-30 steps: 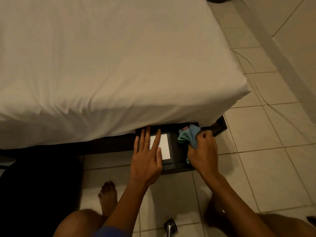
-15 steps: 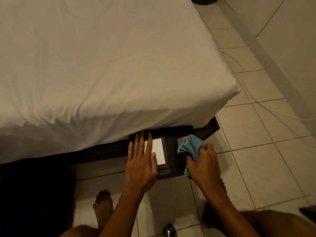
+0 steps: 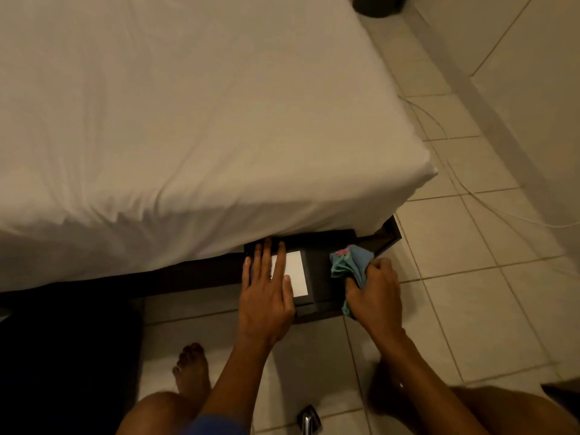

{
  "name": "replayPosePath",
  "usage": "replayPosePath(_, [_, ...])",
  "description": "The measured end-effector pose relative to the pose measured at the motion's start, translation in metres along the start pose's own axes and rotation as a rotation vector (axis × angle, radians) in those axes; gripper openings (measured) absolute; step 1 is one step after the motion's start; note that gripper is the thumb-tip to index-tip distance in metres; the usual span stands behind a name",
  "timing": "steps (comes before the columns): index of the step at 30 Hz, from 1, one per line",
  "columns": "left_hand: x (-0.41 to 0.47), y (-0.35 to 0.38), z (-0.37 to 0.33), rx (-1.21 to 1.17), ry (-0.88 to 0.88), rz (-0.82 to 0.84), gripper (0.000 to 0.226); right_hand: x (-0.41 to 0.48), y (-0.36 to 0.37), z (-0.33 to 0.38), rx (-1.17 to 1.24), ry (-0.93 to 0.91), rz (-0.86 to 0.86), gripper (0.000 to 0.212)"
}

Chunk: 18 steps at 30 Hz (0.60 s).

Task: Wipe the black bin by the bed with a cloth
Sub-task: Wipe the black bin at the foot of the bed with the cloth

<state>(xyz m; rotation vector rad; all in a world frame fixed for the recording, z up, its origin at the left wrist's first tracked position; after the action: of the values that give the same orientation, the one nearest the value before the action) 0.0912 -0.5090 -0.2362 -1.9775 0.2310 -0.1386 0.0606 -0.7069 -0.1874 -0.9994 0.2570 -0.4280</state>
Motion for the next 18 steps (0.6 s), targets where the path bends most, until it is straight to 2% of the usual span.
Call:
replayPosePath(4, [0.002,0.000,-0.002,0.006,0.002,-0.022,0.065,0.041,0.004,0.004,0.094,0.041,-0.004,0.032])
replayPosePath(8, [0.000,-0.001,0.001,0.011,-0.002,-0.013,0.065,0.011,0.003,-0.018,0.326,0.158,-0.010,0.039])
replayPosePath(11, [0.000,0.000,0.001,0.016,-0.006,-0.013,0.066,0.009,-0.001,-0.019,0.305,0.142,-0.023,0.037])
replayPosePath(15, [0.003,0.002,0.002,0.023,-0.006,-0.025,0.066,0.051,0.004,-0.008,0.233,0.115,-0.004,0.032])
replayPosePath(18, [0.001,0.002,0.001,0.033,0.000,-0.036,0.066,0.037,0.004,-0.018,0.221,0.106,0.002,0.035])
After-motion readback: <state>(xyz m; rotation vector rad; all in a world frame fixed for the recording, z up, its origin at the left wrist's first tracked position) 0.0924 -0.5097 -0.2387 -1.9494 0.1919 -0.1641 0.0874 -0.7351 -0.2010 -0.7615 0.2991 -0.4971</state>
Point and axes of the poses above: each hand's wrist, its own x-axis towards the middle knuckle, its own y-axis out of the palm, z = x × y, the point moved 4 cm from there along x, towards the middle knuckle, and after that the axes turned 1 degree about -y, right-handed, at the moved point
